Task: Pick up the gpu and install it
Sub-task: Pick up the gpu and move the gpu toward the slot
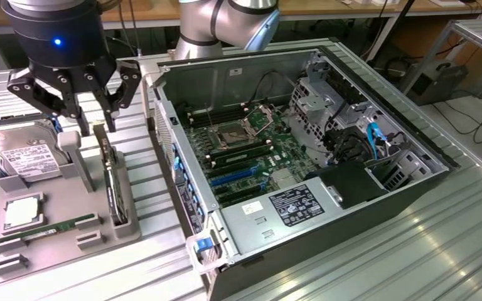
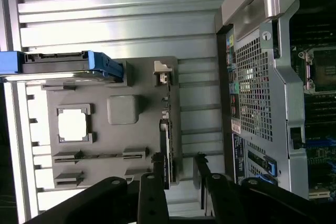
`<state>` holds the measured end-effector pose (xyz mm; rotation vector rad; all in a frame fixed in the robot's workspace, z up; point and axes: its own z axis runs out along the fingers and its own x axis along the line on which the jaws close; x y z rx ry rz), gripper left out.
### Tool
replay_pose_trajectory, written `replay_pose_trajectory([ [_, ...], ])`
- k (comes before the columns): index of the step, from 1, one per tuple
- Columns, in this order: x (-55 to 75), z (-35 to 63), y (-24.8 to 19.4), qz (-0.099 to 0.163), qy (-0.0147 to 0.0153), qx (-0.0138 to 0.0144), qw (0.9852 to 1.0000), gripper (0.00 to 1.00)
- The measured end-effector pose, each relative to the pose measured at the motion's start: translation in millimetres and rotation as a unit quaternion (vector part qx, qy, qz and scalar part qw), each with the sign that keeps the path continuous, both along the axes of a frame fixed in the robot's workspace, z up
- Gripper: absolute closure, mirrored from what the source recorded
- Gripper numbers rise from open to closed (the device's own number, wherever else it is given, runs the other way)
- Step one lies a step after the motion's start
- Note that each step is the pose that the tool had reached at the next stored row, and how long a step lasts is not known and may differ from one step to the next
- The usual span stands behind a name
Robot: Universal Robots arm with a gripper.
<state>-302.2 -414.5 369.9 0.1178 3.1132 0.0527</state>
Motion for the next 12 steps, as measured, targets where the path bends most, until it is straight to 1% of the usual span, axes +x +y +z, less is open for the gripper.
replay_pose_trajectory([
  [1, -0.2, -1.0, -0.1, 0.000, -0.0007, 0.0001, 1.0000, 0.58],
  [3, -3.8, -6.6, -0.7, 0.000, -0.0036, 0.0001, 1.0000, 0.58],
  [7, -10.3, -17.9, -1.8, -0.001, -0.0041, 0.0001, 1.0000, 0.58],
  [12, -11.4, -35.0, -5.0, -0.010, -0.0040, 0.0000, 0.9999, 0.58],
])
